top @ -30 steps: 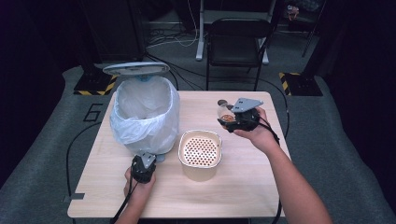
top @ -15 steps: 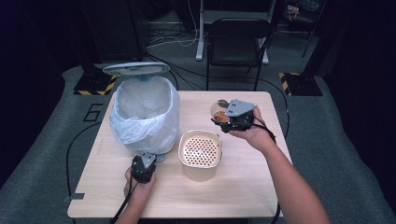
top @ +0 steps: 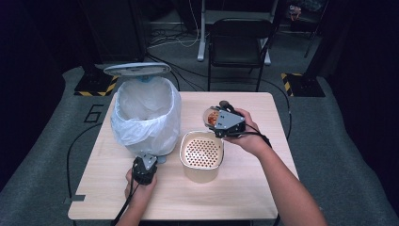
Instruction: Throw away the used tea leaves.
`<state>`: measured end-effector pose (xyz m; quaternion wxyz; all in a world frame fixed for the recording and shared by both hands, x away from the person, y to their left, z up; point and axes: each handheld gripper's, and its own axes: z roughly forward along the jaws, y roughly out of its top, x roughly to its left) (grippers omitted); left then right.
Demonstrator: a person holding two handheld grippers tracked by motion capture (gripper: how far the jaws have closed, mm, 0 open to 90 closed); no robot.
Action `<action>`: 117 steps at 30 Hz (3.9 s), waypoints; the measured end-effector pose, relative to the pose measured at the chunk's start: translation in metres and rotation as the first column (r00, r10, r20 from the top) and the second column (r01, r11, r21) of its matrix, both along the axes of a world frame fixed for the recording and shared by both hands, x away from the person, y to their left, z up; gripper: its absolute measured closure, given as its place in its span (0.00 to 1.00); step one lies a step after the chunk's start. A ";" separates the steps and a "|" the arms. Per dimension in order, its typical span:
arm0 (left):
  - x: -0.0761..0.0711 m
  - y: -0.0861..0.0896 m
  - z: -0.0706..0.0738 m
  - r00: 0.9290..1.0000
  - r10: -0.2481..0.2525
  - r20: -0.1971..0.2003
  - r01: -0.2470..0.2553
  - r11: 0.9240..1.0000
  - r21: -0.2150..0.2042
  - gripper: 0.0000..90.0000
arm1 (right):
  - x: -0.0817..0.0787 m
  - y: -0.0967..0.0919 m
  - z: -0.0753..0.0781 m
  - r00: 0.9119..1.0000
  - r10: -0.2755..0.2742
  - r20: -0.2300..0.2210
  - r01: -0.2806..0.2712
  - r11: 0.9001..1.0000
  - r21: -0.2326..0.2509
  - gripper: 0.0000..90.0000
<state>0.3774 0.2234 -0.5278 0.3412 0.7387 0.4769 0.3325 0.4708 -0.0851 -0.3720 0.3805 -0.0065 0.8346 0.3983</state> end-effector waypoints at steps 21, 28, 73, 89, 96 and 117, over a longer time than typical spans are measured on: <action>0.000 0.000 0.000 1.000 -0.005 -0.005 0.005 1.000 0.005 1.00 | -0.020 0.012 0.003 0.985 0.078 0.157 -0.048 0.981 -0.188 0.41; 0.000 0.000 0.000 1.000 -0.003 -0.001 0.003 1.000 -0.001 1.00 | -0.026 0.018 0.005 0.970 0.106 0.218 -0.045 0.962 -0.270 0.42; 0.000 0.000 0.000 1.000 -0.004 0.001 0.004 1.000 0.000 1.00 | -0.065 0.047 -0.033 0.563 0.534 0.631 0.279 0.595 -0.753 0.42; 0.000 0.000 0.000 1.000 -0.004 -0.004 0.004 1.000 0.004 1.00 | -0.066 0.046 -0.043 0.562 0.526 0.638 0.260 0.621 -0.740 0.42; 0.000 0.000 0.000 1.000 0.000 0.001 0.000 1.000 -0.005 1.00 | -0.067 0.047 -0.038 0.576 0.529 0.623 0.243 0.617 -0.749 0.42; 0.000 0.000 0.000 1.000 0.001 0.008 -0.001 1.000 0.001 1.00 | -0.073 0.051 -0.031 0.570 0.545 0.615 0.230 0.613 -0.756 0.42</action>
